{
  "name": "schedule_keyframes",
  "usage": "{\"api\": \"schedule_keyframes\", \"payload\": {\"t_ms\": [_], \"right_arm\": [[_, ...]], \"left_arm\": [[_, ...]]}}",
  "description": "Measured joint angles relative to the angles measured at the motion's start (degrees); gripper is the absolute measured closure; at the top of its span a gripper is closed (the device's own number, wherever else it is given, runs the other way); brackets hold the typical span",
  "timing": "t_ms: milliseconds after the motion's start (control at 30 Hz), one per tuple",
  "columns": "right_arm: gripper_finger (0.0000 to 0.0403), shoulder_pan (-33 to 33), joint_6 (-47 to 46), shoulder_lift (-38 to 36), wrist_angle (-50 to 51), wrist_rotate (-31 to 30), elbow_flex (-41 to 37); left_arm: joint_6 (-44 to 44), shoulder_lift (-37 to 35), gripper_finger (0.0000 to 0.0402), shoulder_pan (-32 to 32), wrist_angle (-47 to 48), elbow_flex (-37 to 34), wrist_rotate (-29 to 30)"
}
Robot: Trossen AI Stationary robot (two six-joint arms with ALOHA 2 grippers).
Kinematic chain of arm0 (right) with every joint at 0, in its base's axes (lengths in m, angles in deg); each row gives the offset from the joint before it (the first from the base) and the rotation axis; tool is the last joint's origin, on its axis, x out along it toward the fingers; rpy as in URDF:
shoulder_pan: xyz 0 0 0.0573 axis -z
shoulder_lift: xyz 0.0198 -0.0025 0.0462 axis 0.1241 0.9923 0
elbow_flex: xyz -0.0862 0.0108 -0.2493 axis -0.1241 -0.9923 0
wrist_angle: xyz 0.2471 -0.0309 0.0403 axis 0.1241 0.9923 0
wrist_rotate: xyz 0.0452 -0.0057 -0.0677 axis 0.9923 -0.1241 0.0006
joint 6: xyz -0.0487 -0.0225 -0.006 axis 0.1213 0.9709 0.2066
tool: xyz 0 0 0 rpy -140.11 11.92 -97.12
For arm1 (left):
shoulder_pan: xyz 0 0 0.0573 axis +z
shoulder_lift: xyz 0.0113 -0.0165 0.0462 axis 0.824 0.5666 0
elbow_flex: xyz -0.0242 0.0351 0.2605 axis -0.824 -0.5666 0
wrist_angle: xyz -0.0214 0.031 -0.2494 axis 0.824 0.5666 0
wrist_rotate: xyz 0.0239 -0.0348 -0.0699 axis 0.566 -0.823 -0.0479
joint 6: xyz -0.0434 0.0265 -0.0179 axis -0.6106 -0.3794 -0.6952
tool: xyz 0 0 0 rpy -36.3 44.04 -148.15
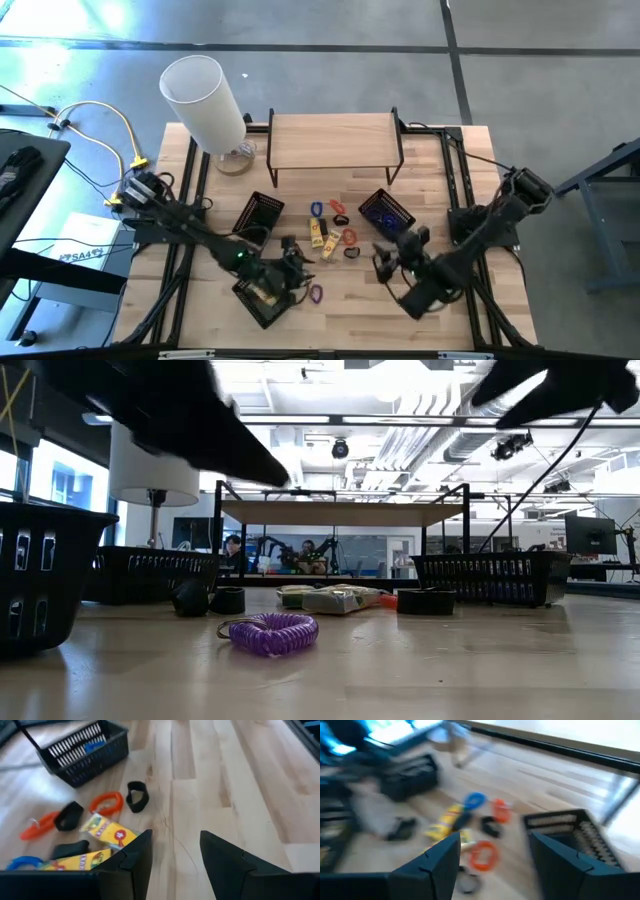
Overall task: Pick & Place Office Desk Supplies
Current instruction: Put the right crayon box into the bottom black bin
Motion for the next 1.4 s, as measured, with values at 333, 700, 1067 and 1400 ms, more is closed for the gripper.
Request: {"api": "schedule_keyframes", "payload": {"t_ms": [333,700,1067,1400], "right_arm": [[0.0175,-5.94,18.05,1.15,-21.4,-5.87,-0.02],[0.0176,-5.9,26.01,1.26,-27.49,-3.6,-0.02],[0.0176,-5.74,27.31,3.14,-28.01,-3.51,-0.02],[0.0176,-4.84,28.65,3.13,-28.08,-0.94,-0.02]], "left_arm": [[-7.41,3.12,0.0154,6.83,-3.6,0.0,-8.9],[-20.25,9.39,0.0079,7.82,-15.32,0.0,-7.28],[-21.26,10.56,0.0078,9.06,-16.6,0.02,-7.14],[-20.31,10.52,0.0078,9.34,3.23,7.45,-1.4]]}}
